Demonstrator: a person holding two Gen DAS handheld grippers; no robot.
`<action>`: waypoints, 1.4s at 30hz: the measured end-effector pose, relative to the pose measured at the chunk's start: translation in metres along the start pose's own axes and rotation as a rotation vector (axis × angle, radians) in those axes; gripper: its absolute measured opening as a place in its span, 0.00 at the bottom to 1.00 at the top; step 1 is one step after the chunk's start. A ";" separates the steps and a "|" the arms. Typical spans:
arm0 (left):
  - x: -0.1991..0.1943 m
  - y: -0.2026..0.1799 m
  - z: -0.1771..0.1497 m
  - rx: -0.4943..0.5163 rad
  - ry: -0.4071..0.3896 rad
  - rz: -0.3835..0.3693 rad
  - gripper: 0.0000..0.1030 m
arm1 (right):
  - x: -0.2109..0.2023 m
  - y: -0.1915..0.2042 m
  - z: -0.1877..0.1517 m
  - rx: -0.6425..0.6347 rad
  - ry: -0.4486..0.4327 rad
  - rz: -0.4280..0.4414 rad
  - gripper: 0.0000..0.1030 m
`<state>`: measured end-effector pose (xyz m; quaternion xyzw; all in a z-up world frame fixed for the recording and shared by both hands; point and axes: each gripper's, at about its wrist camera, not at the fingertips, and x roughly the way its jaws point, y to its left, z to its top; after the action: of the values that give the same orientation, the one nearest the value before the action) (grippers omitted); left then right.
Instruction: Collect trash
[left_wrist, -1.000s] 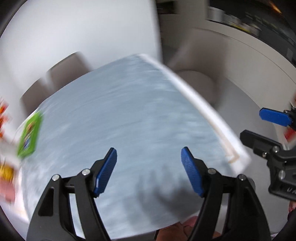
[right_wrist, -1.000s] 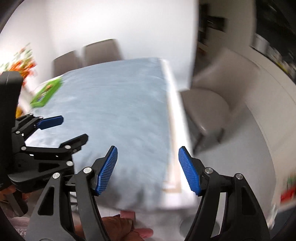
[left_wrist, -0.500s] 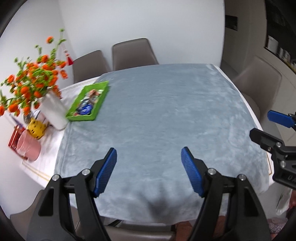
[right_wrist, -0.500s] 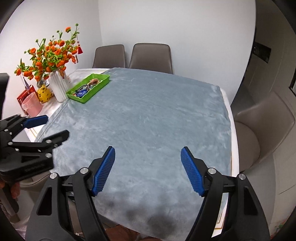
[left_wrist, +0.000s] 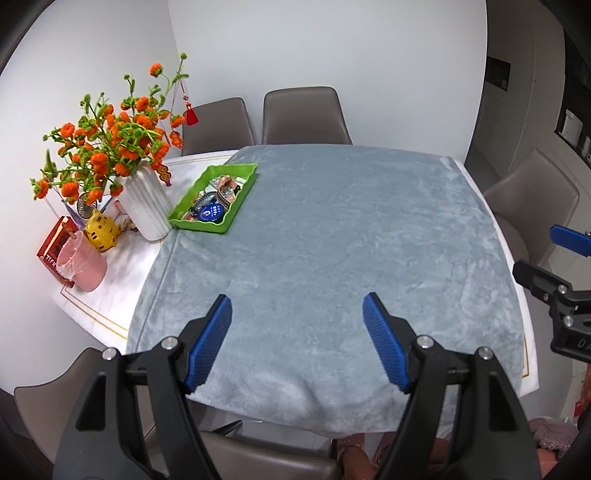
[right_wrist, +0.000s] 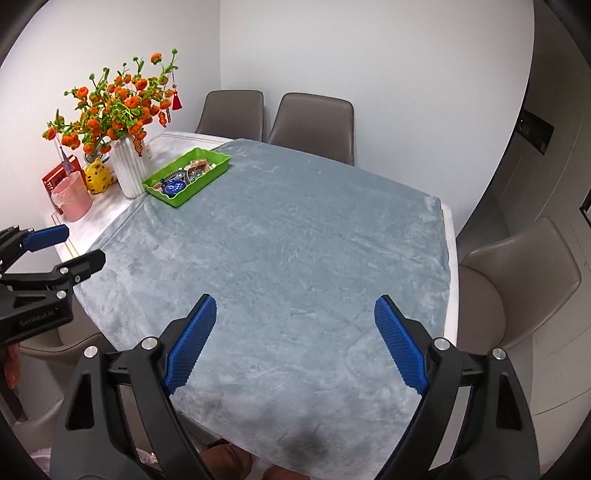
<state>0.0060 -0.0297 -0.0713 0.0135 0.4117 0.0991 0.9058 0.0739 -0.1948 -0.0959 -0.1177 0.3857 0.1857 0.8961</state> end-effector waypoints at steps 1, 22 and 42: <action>-0.002 -0.001 0.001 0.000 -0.001 -0.001 0.75 | -0.003 -0.002 0.001 0.001 0.000 0.005 0.82; -0.033 -0.009 0.006 -0.018 -0.010 -0.034 0.79 | -0.025 -0.014 0.002 0.003 0.014 0.015 0.86; -0.039 -0.008 0.003 -0.035 -0.008 -0.045 0.79 | -0.031 -0.009 -0.002 0.005 0.022 0.025 0.86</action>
<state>-0.0153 -0.0453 -0.0408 -0.0112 0.4067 0.0858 0.9095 0.0571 -0.2109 -0.0741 -0.1127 0.3974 0.1946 0.8897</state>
